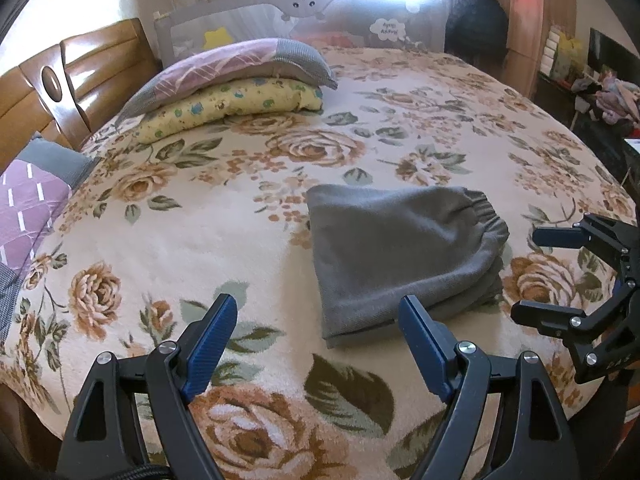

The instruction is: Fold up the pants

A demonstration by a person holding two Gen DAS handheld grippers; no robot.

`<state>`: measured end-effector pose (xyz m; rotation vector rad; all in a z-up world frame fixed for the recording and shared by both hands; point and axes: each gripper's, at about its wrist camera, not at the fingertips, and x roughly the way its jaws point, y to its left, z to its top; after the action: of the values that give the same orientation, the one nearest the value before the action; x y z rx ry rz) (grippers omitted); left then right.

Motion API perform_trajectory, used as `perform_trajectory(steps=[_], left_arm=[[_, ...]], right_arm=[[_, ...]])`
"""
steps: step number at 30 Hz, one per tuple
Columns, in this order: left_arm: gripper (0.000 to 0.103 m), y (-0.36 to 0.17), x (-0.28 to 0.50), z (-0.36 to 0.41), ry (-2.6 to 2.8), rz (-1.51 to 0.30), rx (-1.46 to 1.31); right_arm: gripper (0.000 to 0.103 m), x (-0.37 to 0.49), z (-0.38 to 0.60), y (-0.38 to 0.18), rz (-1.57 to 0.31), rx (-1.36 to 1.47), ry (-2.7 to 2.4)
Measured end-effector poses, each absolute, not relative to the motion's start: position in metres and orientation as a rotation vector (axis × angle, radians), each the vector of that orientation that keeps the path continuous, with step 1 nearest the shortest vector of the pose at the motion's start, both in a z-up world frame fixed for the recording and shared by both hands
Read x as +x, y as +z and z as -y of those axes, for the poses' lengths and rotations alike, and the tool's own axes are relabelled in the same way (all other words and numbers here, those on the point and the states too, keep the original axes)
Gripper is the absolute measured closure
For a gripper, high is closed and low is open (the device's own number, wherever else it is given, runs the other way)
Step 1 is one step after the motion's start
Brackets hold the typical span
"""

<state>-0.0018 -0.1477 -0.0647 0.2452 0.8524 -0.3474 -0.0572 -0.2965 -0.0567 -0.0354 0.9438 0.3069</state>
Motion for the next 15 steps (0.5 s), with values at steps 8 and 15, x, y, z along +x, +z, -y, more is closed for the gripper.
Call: perform_trajectory(steps=[8, 15], left_arm=[[0.02, -0.059, -0.0038, 0.1479, -0.339, -0.795, 0.264], [0.02, -0.0583, -0.0043, 0.1485, -0.335, -0.786, 0.27]], right_arm=[[0.012, -0.0545, 0.2928, -0.0576, -0.944, -0.053, 0.31], [0.012, -0.0539, 0.2892, -0.0592, -0.948, -0.06, 0.312]])
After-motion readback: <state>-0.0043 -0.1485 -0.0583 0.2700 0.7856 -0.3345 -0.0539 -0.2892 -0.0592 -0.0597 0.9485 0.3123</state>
